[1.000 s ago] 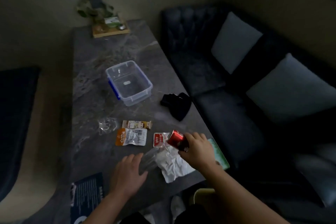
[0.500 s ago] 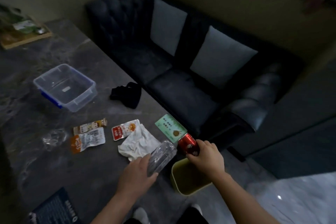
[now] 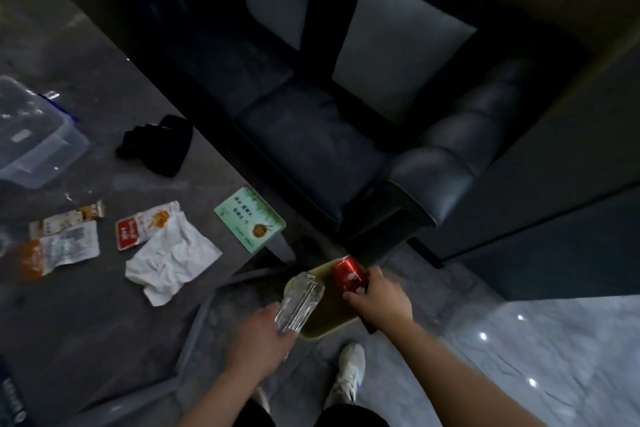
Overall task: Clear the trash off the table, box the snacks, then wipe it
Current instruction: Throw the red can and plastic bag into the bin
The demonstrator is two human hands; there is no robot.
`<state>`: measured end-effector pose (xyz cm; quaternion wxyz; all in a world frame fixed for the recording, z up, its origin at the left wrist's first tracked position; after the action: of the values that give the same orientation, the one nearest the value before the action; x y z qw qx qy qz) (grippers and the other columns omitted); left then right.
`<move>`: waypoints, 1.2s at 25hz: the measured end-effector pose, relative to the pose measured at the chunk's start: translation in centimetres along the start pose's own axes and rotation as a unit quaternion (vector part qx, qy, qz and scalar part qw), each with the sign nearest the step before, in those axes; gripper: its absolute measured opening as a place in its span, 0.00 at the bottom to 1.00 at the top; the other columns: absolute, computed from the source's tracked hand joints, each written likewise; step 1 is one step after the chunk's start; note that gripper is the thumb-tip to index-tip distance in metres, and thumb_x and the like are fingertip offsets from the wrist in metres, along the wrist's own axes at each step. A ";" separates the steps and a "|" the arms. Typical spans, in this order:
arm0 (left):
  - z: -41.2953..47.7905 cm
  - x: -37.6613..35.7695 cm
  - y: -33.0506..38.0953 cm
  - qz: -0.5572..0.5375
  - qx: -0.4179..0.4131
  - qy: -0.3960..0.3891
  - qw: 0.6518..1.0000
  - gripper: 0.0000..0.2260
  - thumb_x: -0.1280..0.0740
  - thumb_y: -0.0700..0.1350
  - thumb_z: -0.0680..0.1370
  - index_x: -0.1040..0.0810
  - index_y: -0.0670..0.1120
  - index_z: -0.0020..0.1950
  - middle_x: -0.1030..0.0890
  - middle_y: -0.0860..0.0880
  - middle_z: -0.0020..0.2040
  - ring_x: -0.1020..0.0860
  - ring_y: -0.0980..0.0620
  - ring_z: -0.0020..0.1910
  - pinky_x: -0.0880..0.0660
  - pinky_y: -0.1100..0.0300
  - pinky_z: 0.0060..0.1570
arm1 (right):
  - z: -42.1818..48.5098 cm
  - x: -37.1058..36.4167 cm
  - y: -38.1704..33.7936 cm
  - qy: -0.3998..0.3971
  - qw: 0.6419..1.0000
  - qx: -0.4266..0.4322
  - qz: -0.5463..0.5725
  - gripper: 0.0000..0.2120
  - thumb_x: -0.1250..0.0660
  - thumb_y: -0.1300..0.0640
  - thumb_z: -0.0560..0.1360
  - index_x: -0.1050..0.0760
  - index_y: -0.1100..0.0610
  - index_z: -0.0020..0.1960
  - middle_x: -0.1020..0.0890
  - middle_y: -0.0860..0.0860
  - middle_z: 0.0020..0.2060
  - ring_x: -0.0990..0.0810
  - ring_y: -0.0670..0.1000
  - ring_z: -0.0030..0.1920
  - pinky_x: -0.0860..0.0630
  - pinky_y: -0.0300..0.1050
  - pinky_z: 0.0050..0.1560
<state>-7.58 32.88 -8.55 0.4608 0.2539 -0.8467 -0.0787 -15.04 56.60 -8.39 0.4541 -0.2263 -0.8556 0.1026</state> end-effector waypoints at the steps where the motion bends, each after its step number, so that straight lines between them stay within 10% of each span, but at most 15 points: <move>1: 0.6 -1.1 0.0 -0.010 0.016 -0.010 1.000 0.21 0.34 0.60 0.70 0.24 0.52 0.59 0.17 0.48 0.53 0.20 0.45 0.53 0.24 0.53 0.50 | 0.6 -0.7 0.7 -0.017 1.000 -0.010 0.004 0.32 0.29 0.36 0.70 0.34 0.47 0.68 0.20 0.47 0.52 0.20 0.48 0.48 0.18 0.47 0.44; 5: 4.7 -5.8 -1.3 -0.058 0.082 -0.064 0.993 0.18 0.33 0.60 0.70 0.24 0.54 0.57 0.16 0.51 0.49 0.18 0.50 0.47 0.23 0.56 0.46 | 4.3 -5.1 3.2 -0.045 0.998 -0.044 0.001 0.28 0.33 0.34 0.72 0.32 0.47 0.65 0.22 0.42 0.41 0.22 0.42 0.32 0.26 0.37 0.29; 14: 17.9 -17.1 -5.3 -0.113 0.160 -0.078 0.978 0.19 0.31 0.59 0.71 0.28 0.51 0.58 0.17 0.47 0.51 0.19 0.44 0.50 0.29 0.58 0.41 | 16.4 -19.5 9.0 -0.104 0.986 -0.125 0.028 0.25 0.36 0.34 0.76 0.24 0.52 0.61 0.16 0.51 0.50 0.17 0.51 0.47 0.18 0.51 0.52; 30: 27.9 -29.3 -6.7 0.073 0.075 -0.060 0.993 0.09 0.35 0.53 0.78 0.22 0.49 0.53 0.20 0.47 0.54 0.21 0.47 0.51 0.24 0.55 0.43 | 27.3 -31.7 14.4 -0.083 0.984 -0.148 -0.050 0.14 0.29 0.42 0.74 0.34 0.43 0.48 0.32 0.43 0.35 0.33 0.44 0.32 0.36 0.43 0.33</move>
<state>-15.02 39.02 -48.42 0.3935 0.2197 -0.8927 0.0037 -17.94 54.82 -52.49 0.3474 -0.2383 -0.9064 -0.0300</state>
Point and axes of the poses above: each hand's wrist, its own z-axis towards the middle knuckle, its own x-axis out of the back of the hand, y = z × x, the point moved 4 cm from there along z, towards the middle knuckle
